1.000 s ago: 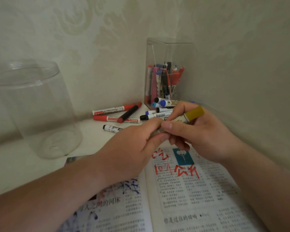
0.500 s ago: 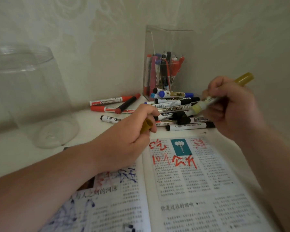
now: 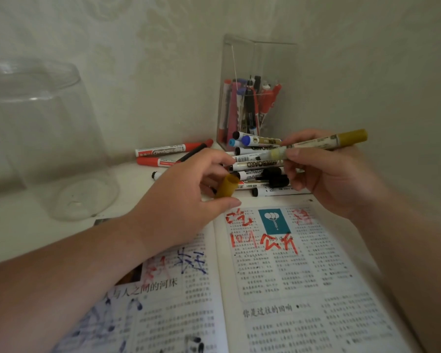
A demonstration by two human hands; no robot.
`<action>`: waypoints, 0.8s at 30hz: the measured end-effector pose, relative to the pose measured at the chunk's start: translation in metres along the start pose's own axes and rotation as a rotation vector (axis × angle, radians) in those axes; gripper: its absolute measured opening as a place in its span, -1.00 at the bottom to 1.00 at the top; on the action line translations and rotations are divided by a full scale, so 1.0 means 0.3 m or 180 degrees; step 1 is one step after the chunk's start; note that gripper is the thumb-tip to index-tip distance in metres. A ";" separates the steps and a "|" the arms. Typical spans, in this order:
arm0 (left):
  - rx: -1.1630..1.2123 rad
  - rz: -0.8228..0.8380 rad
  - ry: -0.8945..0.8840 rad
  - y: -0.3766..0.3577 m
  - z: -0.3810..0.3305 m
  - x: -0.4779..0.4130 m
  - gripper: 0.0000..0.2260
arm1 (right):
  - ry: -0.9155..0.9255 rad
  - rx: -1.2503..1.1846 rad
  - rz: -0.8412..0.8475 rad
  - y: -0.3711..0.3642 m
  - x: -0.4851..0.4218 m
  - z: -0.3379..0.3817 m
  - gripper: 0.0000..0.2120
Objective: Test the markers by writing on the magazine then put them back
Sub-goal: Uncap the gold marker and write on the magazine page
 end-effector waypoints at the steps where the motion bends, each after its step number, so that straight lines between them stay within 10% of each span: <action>1: 0.0001 -0.0015 0.0027 0.002 0.002 0.000 -0.51 | -0.0004 0.0006 -0.0053 0.002 0.000 -0.002 -0.91; 24: -0.0534 0.0913 -0.0077 -0.088 -0.004 0.004 -0.75 | -0.0167 0.1039 0.0047 -0.048 0.041 0.129 -0.94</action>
Point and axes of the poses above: each hand's wrist, its own x-axis away from the middle knuckle, its own y-axis out of the back of the hand, z = x × y, the point moved 9 cm from there along -x, towards the middle knuckle, and after that the axes turned 6 degrees about z, right-handed, at the moved point
